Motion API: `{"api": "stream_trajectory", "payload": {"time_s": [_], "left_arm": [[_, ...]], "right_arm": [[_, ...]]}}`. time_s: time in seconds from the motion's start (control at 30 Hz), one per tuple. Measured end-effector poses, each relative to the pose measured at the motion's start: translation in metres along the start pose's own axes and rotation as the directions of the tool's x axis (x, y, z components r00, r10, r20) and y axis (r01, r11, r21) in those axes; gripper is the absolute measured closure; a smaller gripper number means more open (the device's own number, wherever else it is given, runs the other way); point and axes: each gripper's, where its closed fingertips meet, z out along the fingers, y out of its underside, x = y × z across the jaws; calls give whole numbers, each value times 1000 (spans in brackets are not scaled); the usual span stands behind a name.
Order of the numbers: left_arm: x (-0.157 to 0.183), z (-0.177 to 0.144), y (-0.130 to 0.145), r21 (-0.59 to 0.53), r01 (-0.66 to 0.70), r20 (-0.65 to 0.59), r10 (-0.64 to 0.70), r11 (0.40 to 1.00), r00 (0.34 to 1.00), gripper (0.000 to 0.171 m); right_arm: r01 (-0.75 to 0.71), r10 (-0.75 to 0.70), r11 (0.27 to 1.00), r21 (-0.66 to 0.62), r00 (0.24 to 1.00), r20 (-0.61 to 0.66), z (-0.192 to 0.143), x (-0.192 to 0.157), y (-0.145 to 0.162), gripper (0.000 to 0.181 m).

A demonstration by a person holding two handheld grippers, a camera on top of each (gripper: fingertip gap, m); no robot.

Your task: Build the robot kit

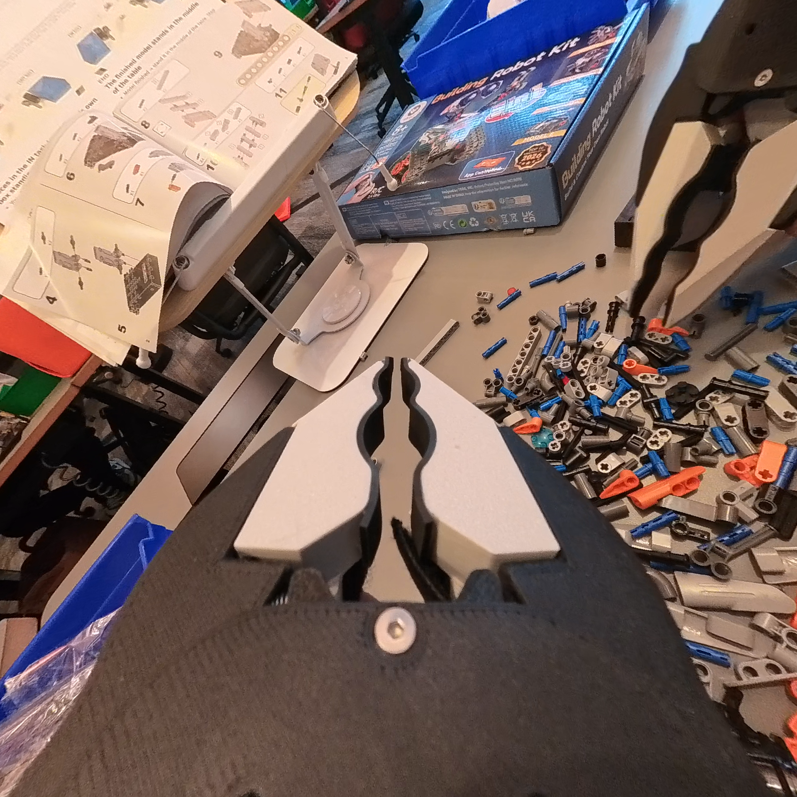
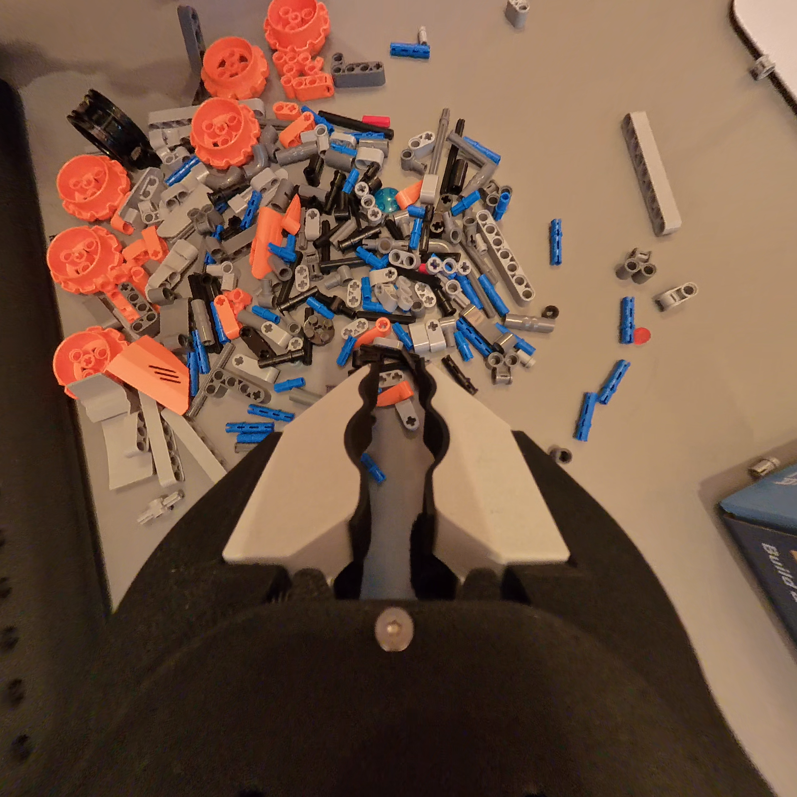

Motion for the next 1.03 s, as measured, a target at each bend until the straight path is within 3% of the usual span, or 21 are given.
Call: {"api": "stream_trajectory", "payload": {"time_s": [0.43,0.67,1.03], "left_arm": [[2,1,0,-4,-1,-7,1,1000,1000,170],[4,1,0,-6,-2,-12,2,1000,1000,170],[5,3,1,-9,4,-19,-5,1000,1000,170]], "right_arm": [[-11,10,1000,-19,999,-46,4,9,7,164],[1,-1,999,-40,1000,3,6,0,10,169],[-38,44,997,68,995,-88,-12,23,-2,167]]}}
